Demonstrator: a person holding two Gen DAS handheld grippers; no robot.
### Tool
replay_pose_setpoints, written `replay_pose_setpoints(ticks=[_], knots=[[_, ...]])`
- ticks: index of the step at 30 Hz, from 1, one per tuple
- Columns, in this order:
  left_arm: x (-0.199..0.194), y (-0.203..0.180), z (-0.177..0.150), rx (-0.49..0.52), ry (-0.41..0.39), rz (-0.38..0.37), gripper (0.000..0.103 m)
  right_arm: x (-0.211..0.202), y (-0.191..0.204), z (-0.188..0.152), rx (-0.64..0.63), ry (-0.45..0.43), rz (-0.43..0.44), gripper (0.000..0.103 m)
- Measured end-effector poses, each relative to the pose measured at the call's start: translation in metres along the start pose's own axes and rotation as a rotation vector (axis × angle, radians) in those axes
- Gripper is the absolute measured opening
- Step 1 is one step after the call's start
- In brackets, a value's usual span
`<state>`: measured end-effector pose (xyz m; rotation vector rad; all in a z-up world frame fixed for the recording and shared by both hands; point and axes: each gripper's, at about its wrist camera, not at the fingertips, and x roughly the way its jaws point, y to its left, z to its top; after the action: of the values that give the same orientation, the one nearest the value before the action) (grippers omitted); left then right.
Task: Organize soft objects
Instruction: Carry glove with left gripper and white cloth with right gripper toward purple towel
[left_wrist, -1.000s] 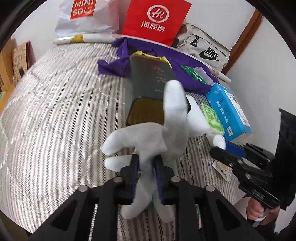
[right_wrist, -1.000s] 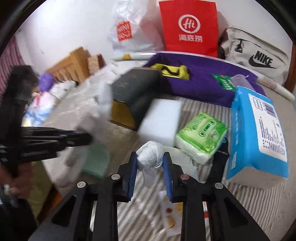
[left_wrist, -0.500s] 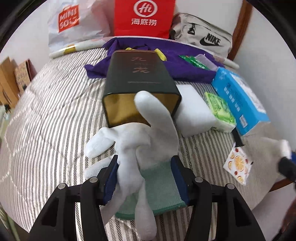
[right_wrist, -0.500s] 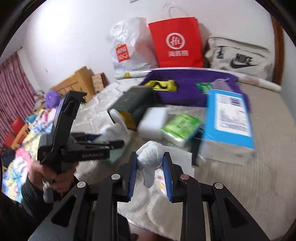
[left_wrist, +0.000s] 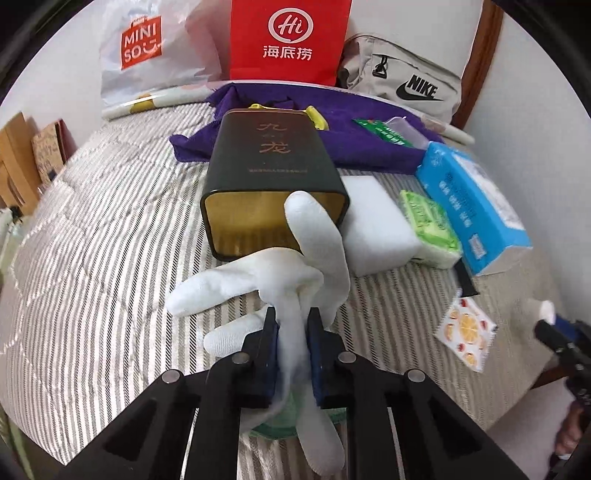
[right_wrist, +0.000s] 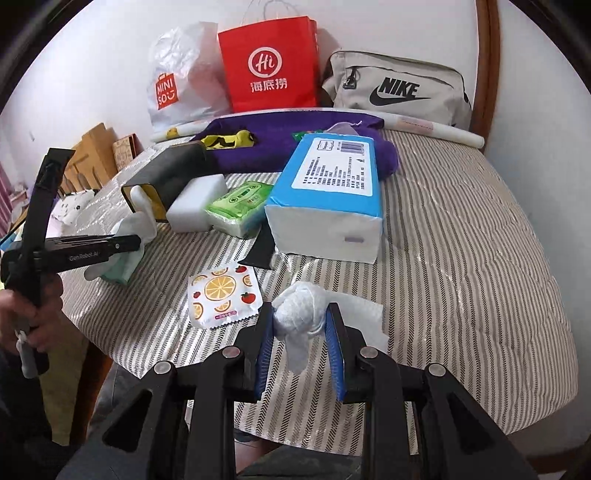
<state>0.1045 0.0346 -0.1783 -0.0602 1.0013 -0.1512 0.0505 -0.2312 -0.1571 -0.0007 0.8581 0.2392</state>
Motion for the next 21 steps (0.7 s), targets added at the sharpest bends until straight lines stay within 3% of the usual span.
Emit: replay_pose_setpoints(ticks=[10, 16, 21], knots=[[-0.041, 0.007, 0.007, -0.058, -0.024, -0.118, 0.014, -0.007, -0.003, 0.014, 0.035, -0.002, 0.041, 0.027], [-0.062, 0.003, 0.017, -0.055, -0.055, -0.126, 0.014, -0.019, 0.009, 0.027, 0.007, -0.014, 0.075, 0.027], [-0.082, 0.008, 0.028, -0.109, -0.064, -0.255, 0.014, -0.029, 0.013, 0.04, -0.017, -0.021, 0.091, 0.027]])
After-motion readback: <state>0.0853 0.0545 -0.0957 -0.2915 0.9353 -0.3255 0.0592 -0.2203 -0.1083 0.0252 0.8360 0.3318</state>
